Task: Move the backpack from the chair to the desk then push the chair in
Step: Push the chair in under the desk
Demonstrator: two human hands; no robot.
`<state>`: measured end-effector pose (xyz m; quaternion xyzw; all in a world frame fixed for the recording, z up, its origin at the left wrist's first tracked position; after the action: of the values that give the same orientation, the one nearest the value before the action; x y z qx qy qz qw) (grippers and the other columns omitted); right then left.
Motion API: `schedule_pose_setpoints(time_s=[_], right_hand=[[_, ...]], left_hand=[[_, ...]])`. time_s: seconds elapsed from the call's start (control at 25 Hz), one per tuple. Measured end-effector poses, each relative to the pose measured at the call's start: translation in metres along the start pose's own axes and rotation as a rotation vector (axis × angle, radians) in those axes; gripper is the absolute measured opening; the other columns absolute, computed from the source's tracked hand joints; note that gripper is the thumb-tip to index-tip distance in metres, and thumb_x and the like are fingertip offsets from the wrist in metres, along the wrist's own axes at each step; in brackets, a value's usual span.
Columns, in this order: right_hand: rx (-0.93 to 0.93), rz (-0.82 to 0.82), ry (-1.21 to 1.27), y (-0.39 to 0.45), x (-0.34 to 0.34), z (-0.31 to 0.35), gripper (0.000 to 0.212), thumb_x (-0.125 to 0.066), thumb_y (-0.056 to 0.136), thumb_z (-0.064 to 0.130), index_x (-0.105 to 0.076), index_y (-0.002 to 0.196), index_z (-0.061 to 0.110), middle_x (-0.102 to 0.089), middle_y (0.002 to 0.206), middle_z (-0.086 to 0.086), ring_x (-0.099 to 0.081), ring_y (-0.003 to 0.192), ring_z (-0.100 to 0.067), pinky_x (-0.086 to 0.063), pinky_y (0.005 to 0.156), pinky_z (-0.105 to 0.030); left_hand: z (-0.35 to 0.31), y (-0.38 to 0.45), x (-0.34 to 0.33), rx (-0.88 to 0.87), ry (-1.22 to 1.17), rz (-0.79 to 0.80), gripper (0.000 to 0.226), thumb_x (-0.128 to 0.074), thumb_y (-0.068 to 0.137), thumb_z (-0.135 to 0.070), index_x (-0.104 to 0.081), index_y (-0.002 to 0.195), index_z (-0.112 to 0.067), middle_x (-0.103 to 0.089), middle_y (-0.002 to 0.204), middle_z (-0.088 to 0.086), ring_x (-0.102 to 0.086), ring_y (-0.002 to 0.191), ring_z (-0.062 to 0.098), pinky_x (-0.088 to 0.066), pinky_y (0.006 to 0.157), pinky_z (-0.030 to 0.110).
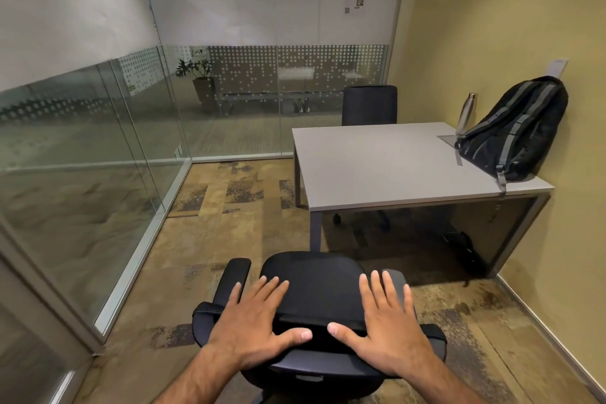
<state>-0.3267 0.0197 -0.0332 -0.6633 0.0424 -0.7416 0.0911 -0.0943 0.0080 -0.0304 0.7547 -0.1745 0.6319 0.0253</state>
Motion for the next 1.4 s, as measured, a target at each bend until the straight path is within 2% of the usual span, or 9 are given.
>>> schedule_pose_setpoints(time_s=[0.28, 0.4, 0.56, 0.84, 1.0, 1.2, 1.32, 1.4], right_hand=[[-0.027, 0.064, -0.014, -0.037, -0.012, -0.015, 0.135, 0.010, 0.054, 0.104, 0.022, 0.157, 0.018, 0.026, 0.167, -0.008, 0.035, 0.148, -0.023, 0.021, 0.120, -0.055], [-0.059, 0.077, -0.001, -0.059, -0.018, -0.026, 0.132, 0.011, 0.053, 0.105, 0.031, 0.149, 0.016, 0.026, 0.167, -0.006, 0.036, 0.147, -0.020, 0.022, 0.120, -0.055], [-0.102, 0.126, 0.011, -0.089, -0.023, -0.042, 0.135, 0.012, 0.051, 0.105, 0.028, 0.153, 0.019, 0.028, 0.167, -0.004, 0.037, 0.146, -0.020, 0.021, 0.120, -0.055], [-0.127, 0.124, 0.011, -0.132, -0.019, -0.067, 0.131, 0.010, 0.046, 0.108, 0.048, 0.131, 0.015, 0.042, 0.157, -0.003, 0.043, 0.143, -0.025, 0.022, 0.119, -0.054], [-0.181, 0.056, 0.037, -0.141, -0.012, -0.077, 0.127, 0.014, 0.045, 0.106, 0.052, 0.127, 0.017, 0.048, 0.150, -0.002, 0.044, 0.141, -0.024, 0.021, 0.119, -0.055], [-0.261, -0.105, 0.064, -0.136, -0.001, -0.085, 0.120, 0.027, 0.047, 0.097, 0.044, 0.139, 0.021, 0.037, 0.160, -0.003, 0.033, 0.150, -0.025, 0.019, 0.120, -0.055], [-0.270, -0.209, 0.077, -0.130, 0.008, -0.097, 0.120, 0.018, 0.060, 0.096, 0.026, 0.154, 0.020, 0.029, 0.165, 0.000, 0.031, 0.151, -0.022, 0.022, 0.118, -0.053], [-0.264, -0.252, 0.075, -0.125, 0.013, -0.112, 0.114, 0.012, 0.068, 0.094, 0.025, 0.155, 0.022, 0.030, 0.163, 0.002, 0.034, 0.149, -0.018, 0.023, 0.120, -0.052]], left_hand=[[-0.029, -0.030, -0.004, -0.044, -0.054, -0.023, 0.125, -0.016, 0.062, -0.106, 0.000, 0.161, -0.033, 0.001, 0.171, -0.012, 0.012, 0.154, 0.006, 0.012, 0.126, 0.048], [-0.047, -0.049, -0.007, -0.089, -0.065, -0.094, 0.123, -0.018, 0.064, -0.106, -0.001, 0.161, -0.033, 0.001, 0.170, -0.015, 0.017, 0.152, 0.001, 0.014, 0.125, 0.044], [-0.073, -0.072, -0.007, -0.169, -0.068, -0.156, 0.119, -0.021, 0.068, -0.104, -0.003, 0.161, -0.032, 0.000, 0.168, -0.019, 0.019, 0.150, -0.005, 0.010, 0.126, 0.042], [-0.113, -0.081, -0.010, -0.246, -0.061, -0.118, 0.121, -0.018, 0.066, -0.105, -0.003, 0.161, -0.033, 0.004, 0.167, -0.022, 0.020, 0.149, -0.005, 0.011, 0.126, 0.040], [-0.126, -0.071, -0.008, -0.297, -0.068, -0.134, 0.117, -0.020, 0.069, -0.103, -0.007, 0.161, -0.033, -0.001, 0.168, -0.021, 0.018, 0.150, -0.007, 0.012, 0.125, 0.035], [-0.128, -0.037, 0.002, -0.315, -0.062, -0.169, 0.113, -0.024, 0.072, -0.101, -0.017, 0.161, -0.031, -0.013, 0.168, -0.017, 0.007, 0.153, -0.003, 0.004, 0.127, 0.037], [-0.136, -0.012, 0.002, -0.323, -0.069, -0.155, 0.114, -0.024, 0.071, -0.101, -0.018, 0.160, -0.031, -0.015, 0.168, -0.015, 0.004, 0.154, 0.000, 0.002, 0.128, 0.037], [-0.146, 0.004, -0.001, -0.322, -0.068, -0.147, 0.117, -0.023, 0.070, -0.102, -0.015, 0.161, -0.030, -0.013, 0.169, -0.014, 0.004, 0.154, 0.001, 0.004, 0.127, 0.036]])
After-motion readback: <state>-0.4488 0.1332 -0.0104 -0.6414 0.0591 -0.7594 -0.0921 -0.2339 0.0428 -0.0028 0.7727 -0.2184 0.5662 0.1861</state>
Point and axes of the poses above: each hand's wrist, its own y-axis towards the middle knuckle, its own x-axis out of the back of the hand, z = x × y, the point moved 8 cm from there along y, towards the middle knuckle
